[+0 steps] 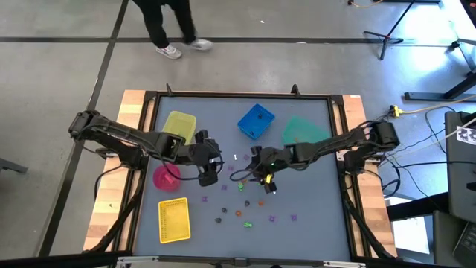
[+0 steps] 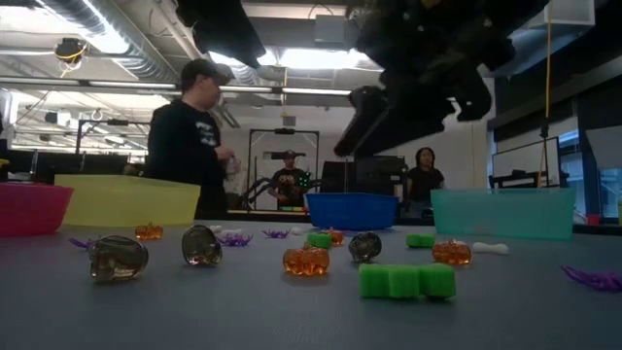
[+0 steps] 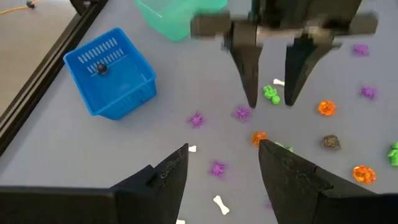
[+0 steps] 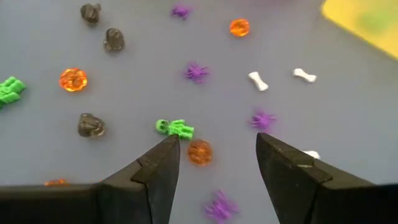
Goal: Sort Halloween decoration
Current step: Put the orange pumpkin toy into the green bin
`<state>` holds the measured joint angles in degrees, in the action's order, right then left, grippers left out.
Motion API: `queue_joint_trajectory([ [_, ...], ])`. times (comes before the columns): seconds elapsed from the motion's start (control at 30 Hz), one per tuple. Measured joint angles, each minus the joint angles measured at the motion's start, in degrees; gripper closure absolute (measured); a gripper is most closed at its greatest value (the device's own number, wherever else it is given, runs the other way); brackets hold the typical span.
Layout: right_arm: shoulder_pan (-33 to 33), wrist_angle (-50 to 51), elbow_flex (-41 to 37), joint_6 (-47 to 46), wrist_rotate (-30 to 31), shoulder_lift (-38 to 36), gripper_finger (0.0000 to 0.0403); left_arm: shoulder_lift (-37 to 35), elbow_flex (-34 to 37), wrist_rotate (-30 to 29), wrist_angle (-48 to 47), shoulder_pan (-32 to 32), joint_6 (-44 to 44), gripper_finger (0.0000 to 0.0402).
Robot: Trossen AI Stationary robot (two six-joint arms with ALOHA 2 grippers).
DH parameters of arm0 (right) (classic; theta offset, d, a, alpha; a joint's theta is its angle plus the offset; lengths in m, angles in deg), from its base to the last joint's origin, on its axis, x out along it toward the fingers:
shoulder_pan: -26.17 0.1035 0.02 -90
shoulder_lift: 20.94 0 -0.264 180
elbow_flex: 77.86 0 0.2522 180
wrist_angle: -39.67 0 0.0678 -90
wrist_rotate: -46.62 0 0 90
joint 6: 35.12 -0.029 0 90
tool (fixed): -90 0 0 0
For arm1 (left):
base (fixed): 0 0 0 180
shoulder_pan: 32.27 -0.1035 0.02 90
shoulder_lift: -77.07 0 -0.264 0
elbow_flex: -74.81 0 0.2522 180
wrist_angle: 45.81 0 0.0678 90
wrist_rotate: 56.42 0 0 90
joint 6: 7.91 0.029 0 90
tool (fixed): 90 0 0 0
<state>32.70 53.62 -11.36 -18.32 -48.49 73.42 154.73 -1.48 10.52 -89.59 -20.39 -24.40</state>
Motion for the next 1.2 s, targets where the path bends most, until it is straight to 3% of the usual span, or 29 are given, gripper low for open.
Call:
queue_joint_trajectory([
  [0.17, -0.02, 0.51, 4.33, -0.50, -1.08, 4.75, 0.0191, 0.00, -0.02, -0.01, 0.15, 0.29, -0.07, 0.0221],
  [0.37, -0.15, 13.26, 12.57, -0.62, -1.97, 8.94, 0.0191, 0.00, -0.02, -0.09, 0.02, 0.28, -0.03, 0.0221],
  [0.53, -0.13, 17.75, 16.86, 0.00, -1.99, 12.99, 0.0191, 0.00, -0.02, -0.08, -0.02, 0.26, 0.04, 0.0221],
  [1.2, -0.15, 16.94, 17.41, 0.11, -1.97, 19.58, 0.0192, 0.00, -0.02, 0.17, -1.06, 0.31, -1.46, 0.0221],
])
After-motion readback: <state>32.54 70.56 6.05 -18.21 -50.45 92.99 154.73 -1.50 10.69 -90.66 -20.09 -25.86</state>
